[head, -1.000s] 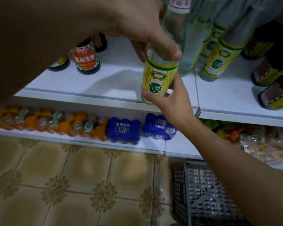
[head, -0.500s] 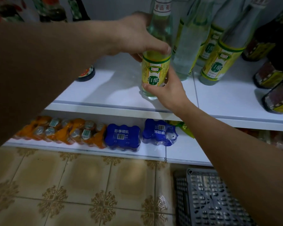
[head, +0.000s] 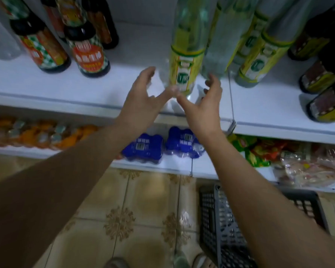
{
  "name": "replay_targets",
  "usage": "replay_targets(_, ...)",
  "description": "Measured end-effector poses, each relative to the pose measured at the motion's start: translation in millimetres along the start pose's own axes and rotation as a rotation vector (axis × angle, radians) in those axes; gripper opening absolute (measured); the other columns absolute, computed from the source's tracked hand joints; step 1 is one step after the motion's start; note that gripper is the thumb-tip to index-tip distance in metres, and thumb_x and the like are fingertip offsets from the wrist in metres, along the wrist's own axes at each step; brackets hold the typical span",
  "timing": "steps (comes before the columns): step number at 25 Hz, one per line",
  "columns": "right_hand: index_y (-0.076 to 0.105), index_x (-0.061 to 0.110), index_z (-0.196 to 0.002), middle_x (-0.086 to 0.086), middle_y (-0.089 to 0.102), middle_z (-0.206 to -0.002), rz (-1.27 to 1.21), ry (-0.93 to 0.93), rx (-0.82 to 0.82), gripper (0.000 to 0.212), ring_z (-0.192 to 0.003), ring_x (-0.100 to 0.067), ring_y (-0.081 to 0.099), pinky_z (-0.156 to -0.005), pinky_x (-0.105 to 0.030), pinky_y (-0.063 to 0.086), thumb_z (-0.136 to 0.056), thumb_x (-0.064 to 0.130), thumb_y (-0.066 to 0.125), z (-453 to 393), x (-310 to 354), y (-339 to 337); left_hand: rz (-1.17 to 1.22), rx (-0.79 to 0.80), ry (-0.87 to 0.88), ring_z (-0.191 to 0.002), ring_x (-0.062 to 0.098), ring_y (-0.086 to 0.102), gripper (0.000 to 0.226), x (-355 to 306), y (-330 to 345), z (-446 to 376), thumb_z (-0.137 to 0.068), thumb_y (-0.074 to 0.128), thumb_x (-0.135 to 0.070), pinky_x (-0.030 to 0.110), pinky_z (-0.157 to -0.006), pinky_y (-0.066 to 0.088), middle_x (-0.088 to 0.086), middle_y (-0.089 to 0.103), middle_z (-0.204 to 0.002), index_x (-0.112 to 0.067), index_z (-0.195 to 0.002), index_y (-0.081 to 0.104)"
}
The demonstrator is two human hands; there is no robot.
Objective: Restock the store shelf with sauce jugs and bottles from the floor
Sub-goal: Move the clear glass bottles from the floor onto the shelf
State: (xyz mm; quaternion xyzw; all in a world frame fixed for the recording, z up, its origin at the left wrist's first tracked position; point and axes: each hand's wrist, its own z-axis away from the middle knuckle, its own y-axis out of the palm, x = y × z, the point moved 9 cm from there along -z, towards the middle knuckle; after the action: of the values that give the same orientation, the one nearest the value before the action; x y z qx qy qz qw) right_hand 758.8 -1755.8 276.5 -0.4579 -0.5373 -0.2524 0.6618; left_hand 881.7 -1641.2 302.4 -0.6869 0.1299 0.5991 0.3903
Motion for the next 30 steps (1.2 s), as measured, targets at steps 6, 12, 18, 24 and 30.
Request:
replay_targets(6,0.052,0.012,-0.117,-0.002,0.056,-0.107,0.053,-0.078,-0.028,0.025,-0.097,-0.019,0.056,-0.085,-0.036,0.049,-0.092,0.01,0.056,158,-74,-2,0.004,-0.241,0.078,-0.095,0.008,0.06,0.015,78,18,139,-0.101,0.048,-0.016,0.023,-0.08,0.05,-0.006,0.061,-0.106,-0.017,-0.112,0.057)
replay_targets(12,0.055,0.013,-0.11,-0.006,0.06,-0.104,0.478,0.375,0.452,0.022,-0.098,-0.029,0.059,-0.08,-0.045,0.053,-0.089,0.015,0.056,286,-276,-3,-0.23,0.378,-0.557,-0.121,0.015,0.055,0.04,258,125,333,-0.099,0.053,-0.019,0.031,-0.096,0.047,-0.004,0.055,-0.135,-0.023,-0.139,0.048)
replay_targets(18,0.042,0.015,-0.13,-0.018,0.058,-0.123,0.79,0.663,0.849,0.047,-0.109,-0.037,0.059,-0.084,-0.045,0.053,-0.091,0.032,0.062,380,-370,-29,-0.442,0.779,-0.771,-0.133,0.028,0.048,0.059,310,161,439,-0.1,0.05,-0.022,0.037,-0.105,0.044,0.008,0.037,-0.155,-0.024,-0.154,0.026)
replay_targets(24,0.031,0.024,-0.152,-0.018,0.047,-0.144,0.774,0.581,1.235,0.063,-0.125,-0.035,0.053,-0.099,-0.041,0.047,-0.095,0.021,0.058,431,-409,-8,-0.517,0.813,-0.645,-0.113,0.029,0.061,0.055,312,188,418,-0.098,0.05,-0.018,0.035,-0.092,0.048,0.009,0.049,-0.145,-0.025,-0.15,0.033)
replay_targets(30,0.053,0.019,-0.139,-0.012,0.057,-0.137,0.719,0.622,1.056,0.039,-0.122,-0.031,0.057,-0.099,-0.035,0.043,-0.1,0.02,0.049,425,-426,-8,-0.561,0.855,-0.615,-0.1,0.031,0.062,0.05,327,197,401,-0.099,0.048,-0.019,0.039,-0.087,0.051,0.011,0.053,-0.138,-0.024,-0.147,0.036)
